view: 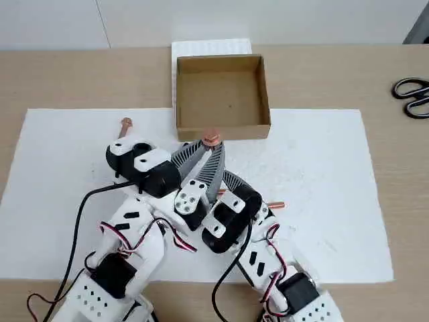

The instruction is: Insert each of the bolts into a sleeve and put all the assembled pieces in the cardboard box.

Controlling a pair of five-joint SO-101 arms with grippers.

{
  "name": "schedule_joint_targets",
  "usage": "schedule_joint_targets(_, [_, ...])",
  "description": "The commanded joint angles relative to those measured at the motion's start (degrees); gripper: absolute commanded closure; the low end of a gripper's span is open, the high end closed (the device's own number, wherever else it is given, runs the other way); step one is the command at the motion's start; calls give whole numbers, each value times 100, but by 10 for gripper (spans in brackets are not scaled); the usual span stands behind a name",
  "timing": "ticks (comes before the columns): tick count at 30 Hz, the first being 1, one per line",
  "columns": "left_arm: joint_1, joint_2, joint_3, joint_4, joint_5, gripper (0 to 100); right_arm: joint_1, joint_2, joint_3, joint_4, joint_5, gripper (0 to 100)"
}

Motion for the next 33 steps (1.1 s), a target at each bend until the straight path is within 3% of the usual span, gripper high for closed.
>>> schedule_joint_targets(1, [-167,-35,-321,-132,-18,994,286,-145,35,-189,53,994])
schedule_joint_targets(7, [-378,-35,-787,176,-18,994,954,-145,44,-189,-246,994])
schedule_joint_targets(13, [-343,0,-778,167,0,994,901,-136,44,-180,-598,994])
schedule_joint_targets(20, [-141,9,-716,53,-9,994,303,-145,44,-251,-563,994])
schedule_joint_targets(33, [-114,9,-426,35,9,994,611,-145,44,-664,-580,994])
